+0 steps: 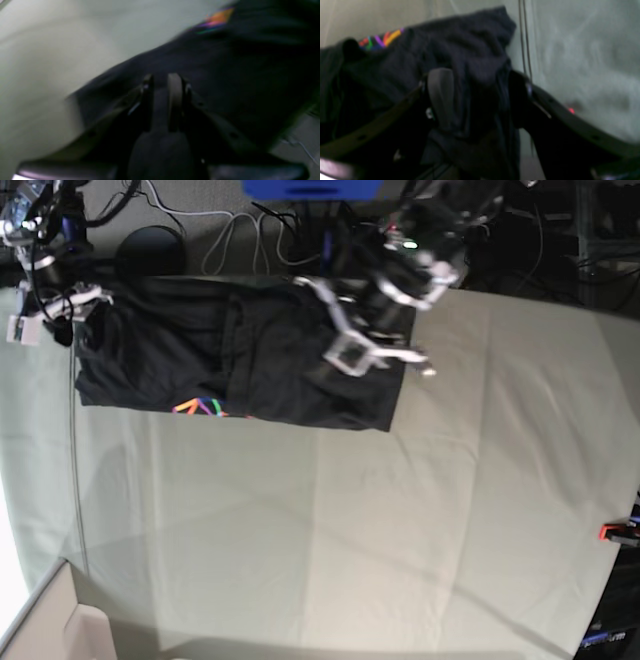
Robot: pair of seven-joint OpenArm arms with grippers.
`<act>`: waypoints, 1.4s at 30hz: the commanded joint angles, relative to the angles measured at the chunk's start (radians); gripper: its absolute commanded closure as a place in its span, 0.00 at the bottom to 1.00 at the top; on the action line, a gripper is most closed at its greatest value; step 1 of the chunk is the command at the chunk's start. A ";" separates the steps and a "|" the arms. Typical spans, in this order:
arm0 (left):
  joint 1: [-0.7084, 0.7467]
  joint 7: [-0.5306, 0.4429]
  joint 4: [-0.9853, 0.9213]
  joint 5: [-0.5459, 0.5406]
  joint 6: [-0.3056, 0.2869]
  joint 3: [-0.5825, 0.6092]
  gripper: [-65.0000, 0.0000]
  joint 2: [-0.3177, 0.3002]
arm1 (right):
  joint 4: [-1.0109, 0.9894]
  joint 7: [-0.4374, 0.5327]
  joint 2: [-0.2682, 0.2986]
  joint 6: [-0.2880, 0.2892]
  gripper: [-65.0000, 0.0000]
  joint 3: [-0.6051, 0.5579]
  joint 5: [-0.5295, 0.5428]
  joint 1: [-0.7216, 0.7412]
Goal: Layout the t-shirt on the table in an organized manner, then fold the t-shirt properly
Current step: 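Release the folded end and lift the left gripper away, then lift the strip's other end with the right gripper toward the middle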
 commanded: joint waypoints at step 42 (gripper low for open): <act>0.063 -0.029 0.059 -0.002 -0.008 -0.368 0.85 0.017 | -0.266 -0.123 0.053 0.003 1.00 -0.109 0.014 0.099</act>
